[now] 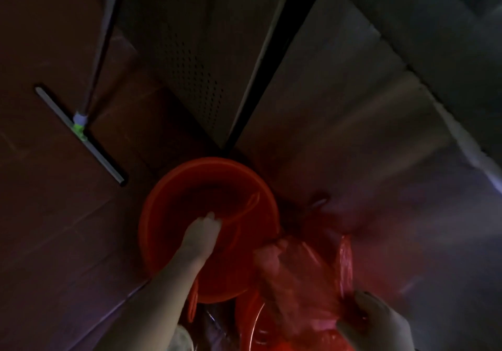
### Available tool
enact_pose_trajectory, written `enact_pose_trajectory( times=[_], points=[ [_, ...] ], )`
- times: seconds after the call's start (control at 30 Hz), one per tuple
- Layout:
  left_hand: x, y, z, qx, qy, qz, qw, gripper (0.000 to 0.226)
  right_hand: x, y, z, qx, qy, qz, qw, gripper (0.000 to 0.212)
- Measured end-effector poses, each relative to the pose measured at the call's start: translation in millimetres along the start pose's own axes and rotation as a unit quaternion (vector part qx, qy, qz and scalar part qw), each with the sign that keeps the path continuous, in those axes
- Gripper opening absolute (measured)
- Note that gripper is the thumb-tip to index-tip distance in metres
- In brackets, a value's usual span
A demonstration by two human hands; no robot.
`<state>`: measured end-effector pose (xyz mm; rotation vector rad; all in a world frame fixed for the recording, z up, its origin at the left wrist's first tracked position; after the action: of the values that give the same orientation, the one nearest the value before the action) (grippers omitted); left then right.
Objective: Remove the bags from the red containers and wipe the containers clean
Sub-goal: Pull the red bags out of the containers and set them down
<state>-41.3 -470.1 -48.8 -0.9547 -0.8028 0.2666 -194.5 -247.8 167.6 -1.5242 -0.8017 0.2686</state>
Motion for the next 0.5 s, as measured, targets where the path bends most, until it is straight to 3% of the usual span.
enact_pose_trajectory(
  times=[0.07,0.27,0.5],
  points=[
    [15.9,-27.8,-9.0,0.029,0.011,0.027,0.999,0.027,12.6,-11.0,-9.1,-0.013,-0.02,0.009,1.0,0.059],
    [107.4,-144.8,-17.1,0.095,0.079,0.111,0.986,0.014,52.9,-78.6,-69.4,-0.06,0.026,-0.038,0.997,0.039],
    [277.8,-328.8,-52.4,0.131,0.087,0.228,0.961,0.022,138.8,-187.7,-188.1,-0.133,-0.017,0.067,0.989,0.025]
  ],
)
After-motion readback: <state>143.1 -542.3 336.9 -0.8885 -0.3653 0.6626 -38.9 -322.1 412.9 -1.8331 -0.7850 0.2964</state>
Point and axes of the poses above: each hand's wrist, its own x-axis away from the middle knuckle, its own y-axis out of the palm, z = x × y, the point moved 3 cm from there along -x, towards the middle knuckle, and after that the axes turned 1 degree about -z, right-handed, at the moved point
